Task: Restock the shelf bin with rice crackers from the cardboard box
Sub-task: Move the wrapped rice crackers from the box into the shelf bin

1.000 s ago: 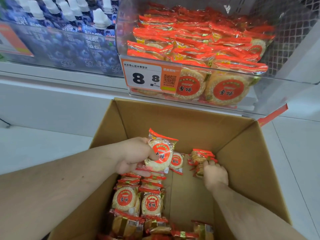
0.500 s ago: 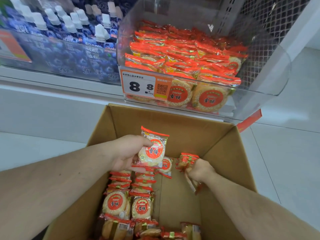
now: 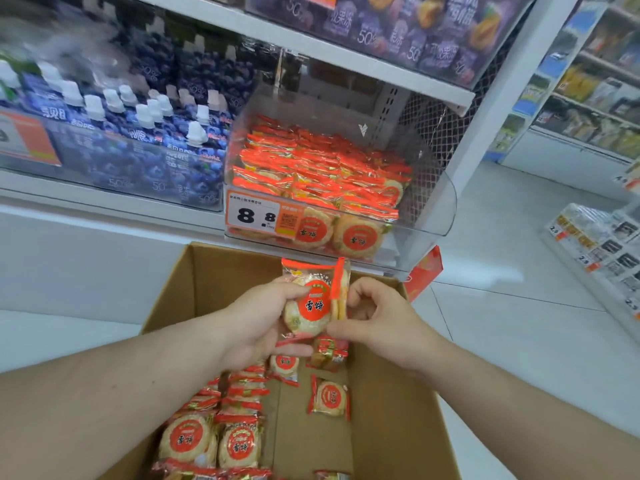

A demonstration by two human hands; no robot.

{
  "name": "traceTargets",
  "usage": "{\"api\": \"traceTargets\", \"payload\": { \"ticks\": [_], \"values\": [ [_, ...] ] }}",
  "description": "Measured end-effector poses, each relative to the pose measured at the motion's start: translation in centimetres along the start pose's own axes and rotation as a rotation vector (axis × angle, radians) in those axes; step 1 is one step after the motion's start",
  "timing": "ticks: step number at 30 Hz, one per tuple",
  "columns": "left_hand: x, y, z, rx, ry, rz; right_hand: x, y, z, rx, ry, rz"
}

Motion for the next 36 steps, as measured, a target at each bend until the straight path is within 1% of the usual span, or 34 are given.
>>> {"api": "traceTargets", "payload": {
  "ticks": [2,4,6,8,10,13,16,19,21,23,27,30,32,33,36],
  "values": [
    [0.5,-0.2,0.6,-0.026,-0.013,0.01,-1.3,0.3,0.6,-0.034,0.065,0.043],
    [1.0,-0.3,1.1,-0.064,-0.015,0.02,-2.5,0.9,0.8,-0.012,0.138,0.168],
    [1.4,-0.7,1.5,-0.111,-0.009,0.04,-3.1,1.9,1.0,0.083,0.187,0.275],
    [2.0,-1.1,1.8,-0.144,-0.018,0.052,-4.0,3.0,1.4,0.217,0.234,0.317],
    [2.5,-1.6,2.0,-0.175,-0.038,0.056,-4.6,3.5,1.7,0.27,0.272,0.27],
    [3.0,-2.3,2.3,-0.232,-0.056,0.058,-4.7,3.8,1.7,0.269,0.286,0.203],
    [2.9,-2.6,2.3,-0.254,-0.071,0.011,-4.5,3.9,1.7,0.275,0.255,0.201],
    [3.1,-3.0,2.0,-0.274,-0.151,-0.049,-3.8,3.8,1.6,0.286,0.203,0.195],
    [3.2,-3.1,2.0,-0.247,-0.209,-0.129,-3.5,3.8,1.6,0.299,0.181,0.143],
    [3.3,-2.9,2.1,-0.185,-0.232,-0.199,-3.5,3.7,1.6,0.301,0.184,0.118],
    [3.1,-2.5,1.8,-0.141,-0.224,-0.23,-4.3,3.2,1.6,0.27,0.226,0.197],
    [3.4,-1.2,1.3,-0.055,-0.24,-0.311,-4.9,3.3,1.7,0.29,0.27,0.291],
    [4.3,-0.6,1.3,0.019,-0.302,-0.464,-6.1,3.0,2.1,0.298,0.368,0.422],
    [5.0,-0.6,1.5,0.052,-0.347,-0.573,-6.7,2.6,2.1,0.277,0.424,0.496],
    [7.4,-1.9,2.5,0.089,-0.515,-0.877,-7.4,0.9,1.8,0.11,0.511,0.64]
  ]
}}
Point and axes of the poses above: each hand's wrist, its own z-axis away from the middle knuckle, its own y-axis out of the back of the hand, x = y × z, the point moved 10 cm from there along -z, towards the middle knuckle, and after that the axes turned 12 degrees about -z, right-handed, at the moved point
